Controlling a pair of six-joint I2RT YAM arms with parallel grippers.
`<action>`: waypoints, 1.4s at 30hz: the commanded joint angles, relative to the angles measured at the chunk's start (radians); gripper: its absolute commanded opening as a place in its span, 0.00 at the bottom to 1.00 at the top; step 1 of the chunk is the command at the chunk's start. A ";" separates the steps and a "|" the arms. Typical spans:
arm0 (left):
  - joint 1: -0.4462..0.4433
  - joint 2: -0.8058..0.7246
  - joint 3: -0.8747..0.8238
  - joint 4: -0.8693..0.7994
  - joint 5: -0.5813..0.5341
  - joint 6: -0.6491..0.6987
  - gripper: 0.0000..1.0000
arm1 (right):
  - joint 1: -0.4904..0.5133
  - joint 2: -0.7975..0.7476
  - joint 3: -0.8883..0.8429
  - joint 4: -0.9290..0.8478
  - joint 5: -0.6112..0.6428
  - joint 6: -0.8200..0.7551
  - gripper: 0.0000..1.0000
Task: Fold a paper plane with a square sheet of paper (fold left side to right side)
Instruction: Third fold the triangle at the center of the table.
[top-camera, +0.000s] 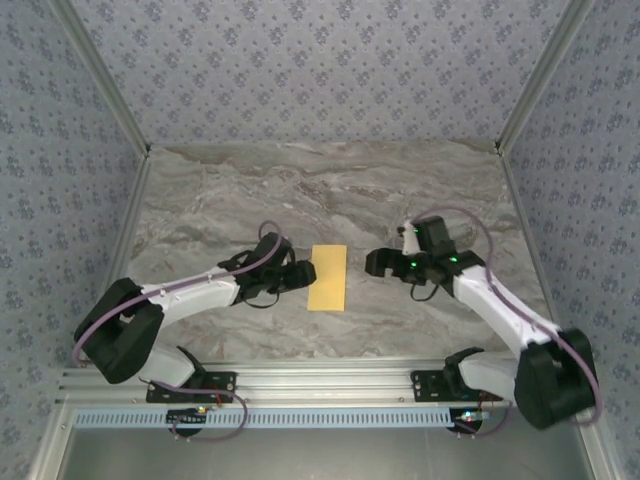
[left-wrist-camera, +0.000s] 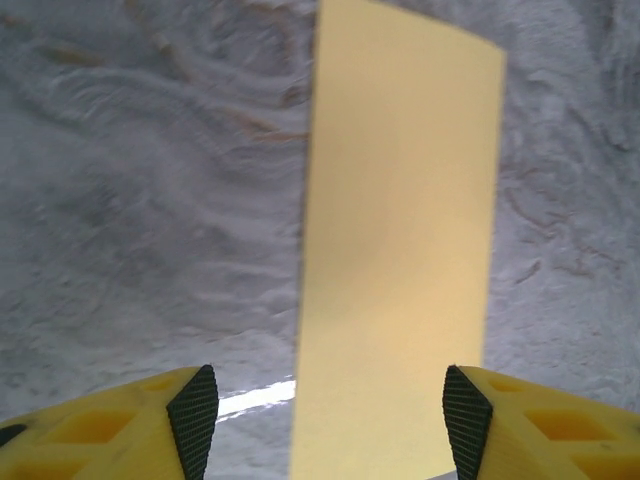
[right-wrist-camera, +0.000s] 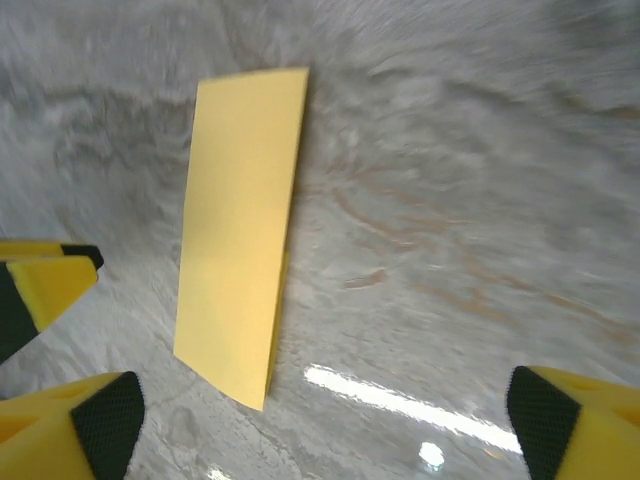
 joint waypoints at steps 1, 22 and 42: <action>0.026 -0.027 -0.024 0.157 0.106 -0.019 0.62 | 0.058 0.144 0.098 0.124 0.019 -0.013 0.90; 0.038 0.117 0.012 0.174 0.164 0.006 0.61 | 0.151 0.714 0.456 0.107 0.084 -0.049 0.59; 0.037 0.222 0.052 0.228 0.231 -0.019 0.49 | 0.153 0.734 0.417 0.119 0.051 -0.084 0.56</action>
